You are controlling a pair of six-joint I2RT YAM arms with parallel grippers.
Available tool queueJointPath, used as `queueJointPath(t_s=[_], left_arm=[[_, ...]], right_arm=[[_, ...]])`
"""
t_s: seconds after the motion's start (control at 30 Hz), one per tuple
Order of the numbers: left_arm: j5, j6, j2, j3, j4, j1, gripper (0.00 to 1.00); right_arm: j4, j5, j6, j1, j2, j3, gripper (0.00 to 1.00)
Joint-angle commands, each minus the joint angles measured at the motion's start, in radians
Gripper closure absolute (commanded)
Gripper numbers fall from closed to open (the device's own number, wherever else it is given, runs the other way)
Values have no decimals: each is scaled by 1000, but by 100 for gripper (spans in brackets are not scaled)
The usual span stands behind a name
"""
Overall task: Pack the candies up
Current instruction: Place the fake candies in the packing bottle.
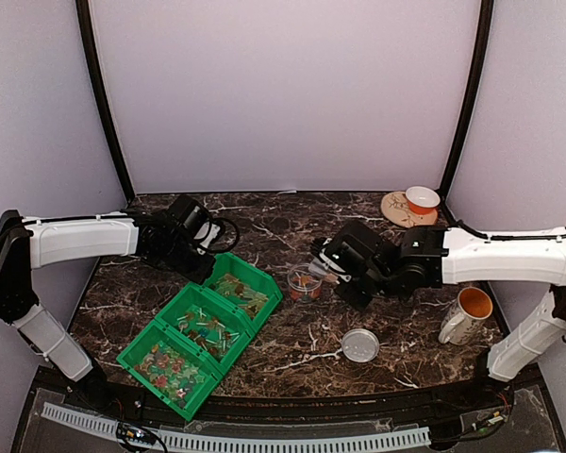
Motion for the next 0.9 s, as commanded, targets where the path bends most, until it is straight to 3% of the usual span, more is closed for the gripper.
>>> queueJointPath(t_s=[0.0,0.87], left_arm=[[-13,1,-30,40,7,4,100],[-3,0,-24,45,1,4,100]], right_arm=[[-149,28,15,-5,44,79,100],[-441,120,-50,35,275,363,100]])
